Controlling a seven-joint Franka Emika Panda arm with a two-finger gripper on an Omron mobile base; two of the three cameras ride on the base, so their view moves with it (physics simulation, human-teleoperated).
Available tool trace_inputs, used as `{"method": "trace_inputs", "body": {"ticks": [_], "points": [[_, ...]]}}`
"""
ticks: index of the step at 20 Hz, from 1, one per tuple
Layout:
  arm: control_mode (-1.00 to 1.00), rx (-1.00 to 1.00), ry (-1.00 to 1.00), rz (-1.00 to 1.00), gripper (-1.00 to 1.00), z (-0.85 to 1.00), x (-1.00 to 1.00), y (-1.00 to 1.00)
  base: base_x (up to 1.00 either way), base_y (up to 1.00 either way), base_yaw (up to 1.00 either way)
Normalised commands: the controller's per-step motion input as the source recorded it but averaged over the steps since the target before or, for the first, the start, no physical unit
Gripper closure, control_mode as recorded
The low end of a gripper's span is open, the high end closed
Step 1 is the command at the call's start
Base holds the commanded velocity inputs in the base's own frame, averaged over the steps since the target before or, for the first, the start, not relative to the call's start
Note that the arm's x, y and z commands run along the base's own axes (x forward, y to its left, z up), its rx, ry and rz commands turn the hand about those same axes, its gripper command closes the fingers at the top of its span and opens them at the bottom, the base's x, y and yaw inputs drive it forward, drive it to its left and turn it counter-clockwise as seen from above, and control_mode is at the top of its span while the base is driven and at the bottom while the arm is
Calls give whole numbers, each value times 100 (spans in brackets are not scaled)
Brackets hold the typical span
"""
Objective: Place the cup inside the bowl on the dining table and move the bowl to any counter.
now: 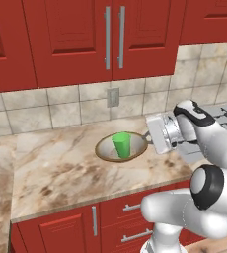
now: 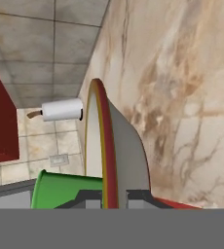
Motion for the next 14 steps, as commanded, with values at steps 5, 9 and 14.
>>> {"method": "trace_inputs", "body": {"ticks": [5,9,14], "points": [[-100,0,0,0,100,0,16,46,0,0,0],[-100,0,0,0,100,-13,13,37,0,0,0],[-100,0,0,1,100,-28,9,28,0,0,0]]}}
